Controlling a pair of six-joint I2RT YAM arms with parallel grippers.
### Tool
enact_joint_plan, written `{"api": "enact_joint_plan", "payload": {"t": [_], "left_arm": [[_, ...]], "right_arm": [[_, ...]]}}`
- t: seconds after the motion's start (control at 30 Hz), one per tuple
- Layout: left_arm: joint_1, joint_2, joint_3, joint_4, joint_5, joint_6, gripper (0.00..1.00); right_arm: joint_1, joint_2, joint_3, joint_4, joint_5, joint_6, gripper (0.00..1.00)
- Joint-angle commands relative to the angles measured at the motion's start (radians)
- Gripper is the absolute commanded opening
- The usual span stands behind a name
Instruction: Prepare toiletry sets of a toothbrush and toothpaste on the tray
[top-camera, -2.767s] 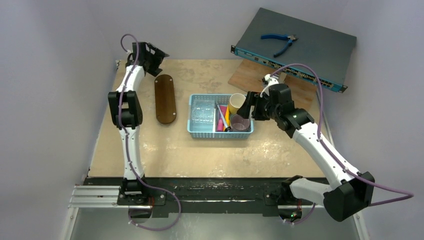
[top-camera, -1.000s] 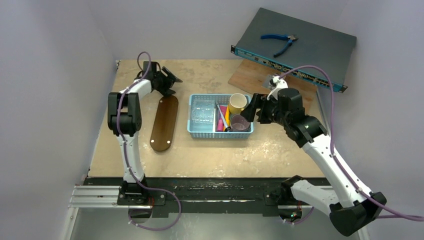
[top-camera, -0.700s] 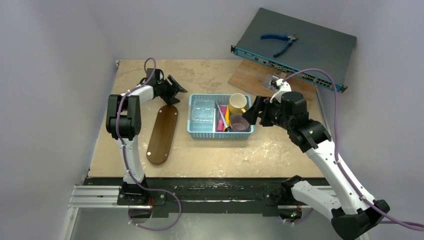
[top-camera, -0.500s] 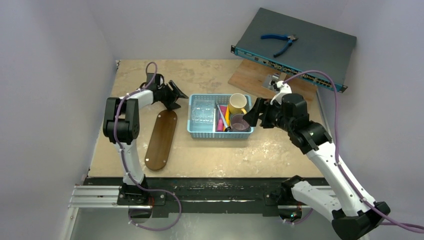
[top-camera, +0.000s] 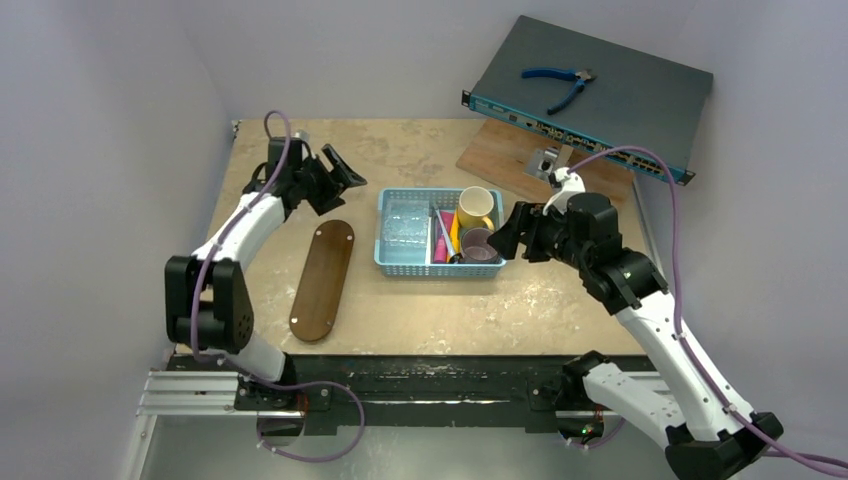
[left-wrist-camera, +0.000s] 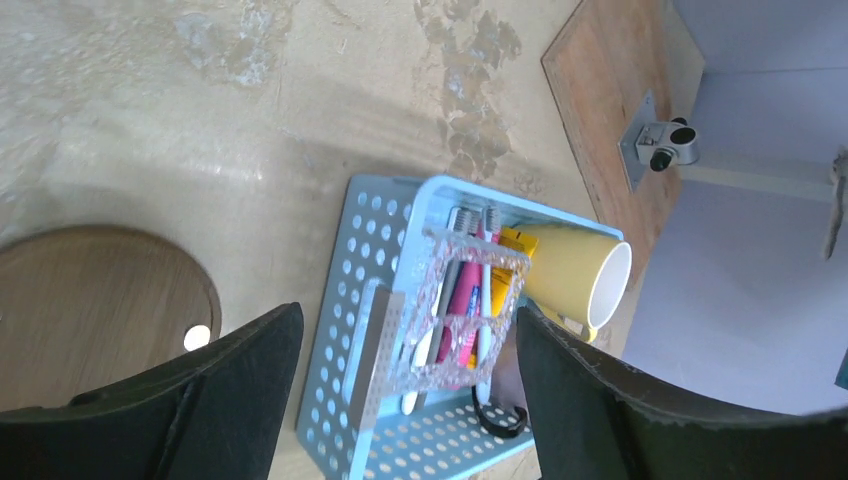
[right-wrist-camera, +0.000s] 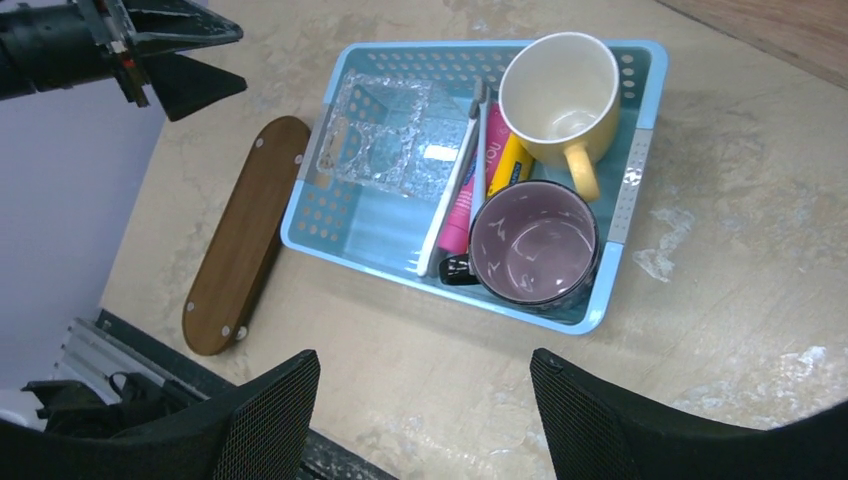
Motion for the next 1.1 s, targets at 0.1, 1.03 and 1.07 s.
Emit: {"api": "enact_joint_plan", "payload": {"t": [0.1, 1.03, 1.07], "left_arm": [[-0.002, -0.289, -0.126, -0.206, -0.18, 0.059, 0.79], [0.187, -0.206, -0.201, -0.247, -0.333, -0.015, 0.88], [0.189, -0.188, -0.191, -0.244, -0.331, -0.016, 0.88]], "right_arm": [[0.027, -0.001, -0.05, 0.095, -0.12, -0.033, 0.74], [0.745, 0.612, 0.079, 0.443, 0.166, 0.131, 0.0], [0.75, 0.633, 0.09, 0.448, 0.168, 0.134, 0.0]]}}
